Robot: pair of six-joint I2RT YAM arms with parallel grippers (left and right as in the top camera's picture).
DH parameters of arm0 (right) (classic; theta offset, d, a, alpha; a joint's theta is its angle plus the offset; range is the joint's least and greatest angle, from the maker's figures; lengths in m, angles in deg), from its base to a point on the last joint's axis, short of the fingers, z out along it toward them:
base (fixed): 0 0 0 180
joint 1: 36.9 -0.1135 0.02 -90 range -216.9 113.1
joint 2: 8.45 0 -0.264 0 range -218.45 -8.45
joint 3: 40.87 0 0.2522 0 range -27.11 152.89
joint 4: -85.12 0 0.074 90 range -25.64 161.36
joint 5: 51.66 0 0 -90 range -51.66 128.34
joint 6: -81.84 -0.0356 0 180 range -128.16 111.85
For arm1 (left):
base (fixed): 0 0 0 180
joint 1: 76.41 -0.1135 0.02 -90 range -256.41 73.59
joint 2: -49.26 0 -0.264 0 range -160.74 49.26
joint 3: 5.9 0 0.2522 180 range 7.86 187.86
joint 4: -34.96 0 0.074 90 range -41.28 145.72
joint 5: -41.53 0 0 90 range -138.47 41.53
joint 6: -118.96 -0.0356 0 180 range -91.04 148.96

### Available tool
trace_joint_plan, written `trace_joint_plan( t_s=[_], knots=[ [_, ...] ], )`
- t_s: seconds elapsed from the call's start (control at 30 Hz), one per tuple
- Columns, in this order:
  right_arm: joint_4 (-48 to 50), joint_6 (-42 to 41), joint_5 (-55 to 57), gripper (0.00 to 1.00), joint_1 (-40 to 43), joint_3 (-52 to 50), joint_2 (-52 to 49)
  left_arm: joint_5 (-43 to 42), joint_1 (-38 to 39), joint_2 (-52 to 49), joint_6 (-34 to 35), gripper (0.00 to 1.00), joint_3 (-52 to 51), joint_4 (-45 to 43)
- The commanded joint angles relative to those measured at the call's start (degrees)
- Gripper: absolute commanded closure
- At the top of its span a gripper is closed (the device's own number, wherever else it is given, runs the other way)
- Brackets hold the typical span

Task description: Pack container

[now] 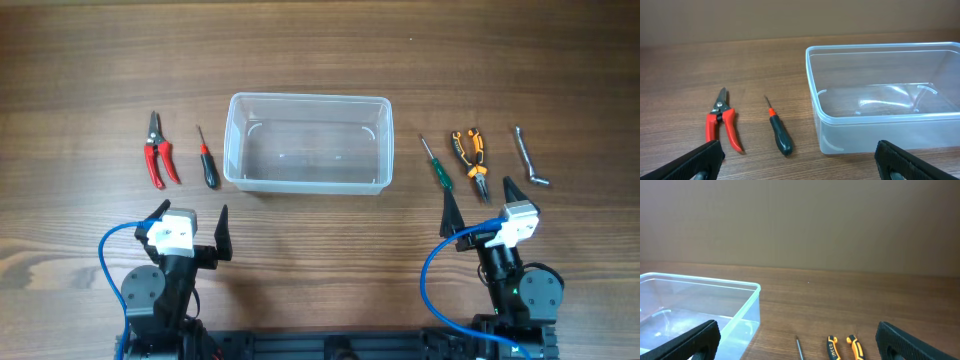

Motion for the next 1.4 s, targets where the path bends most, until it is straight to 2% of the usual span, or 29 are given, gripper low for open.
trace_joint_plan(
  t_s=[0.0, 0.3, 0.63, 0.83, 1.0, 1.07, 1.17, 1.3, 1.37],
  knots=[
    [0.2, 0.6, -0.9, 0.00, 0.3, -0.1, 0.6, -0.7, 0.3, 0.5, -0.9, 0.00, -0.5, -0.3],
    [0.2, 0.7, 0.2, 0.00, 0.3, -0.1, 0.6, -0.7, 0.3, 0.5, -0.9, 0.00, -0.5, -0.3],
    [0.8, -10.0, 0.2, 0.00, 0.3, 0.0, -1.0, -0.7, 0.3, 0.5, -0.9, 0.00, -0.5, -0.3],
    [0.4, -9.7, 0.3, 0.00, 0.3, 0.0, -3.1, -0.7, 0.3, 0.5, -0.9, 0.00, -0.5, -0.3],
    [0.5, -10.1, 5.7, 0.00, 0.3, 0.0, -5.7, -0.7, 0.3, 0.5, -0.9, 0.00, -0.5, -0.3],
    [2.8, -15.8, 4.2, 0.00, 0.3, 0.0, -5.8, -0.7, 0.3, 0.5, -0.9, 0.00, -0.5, -0.3],
    [2.5, -15.8, 2.6, 0.00, 0.3, 0.5, -6.7, -0.7, 0.3, 0.5, -0.9, 0.00, -0.5, -0.3],
    [2.3, -14.9, 3.1, 0.00, 0.3, 7.1, -15.0, -0.7, 0.3, 0.5, -0.9, 0.00, -0.5, -0.3],
    [1.2, -9.8, 3.7, 0.00, 0.3, 16.2, -23.8, -0.7, 0.3, 0.5, -0.9, 0.00, -0.5, -0.3]
  ],
)
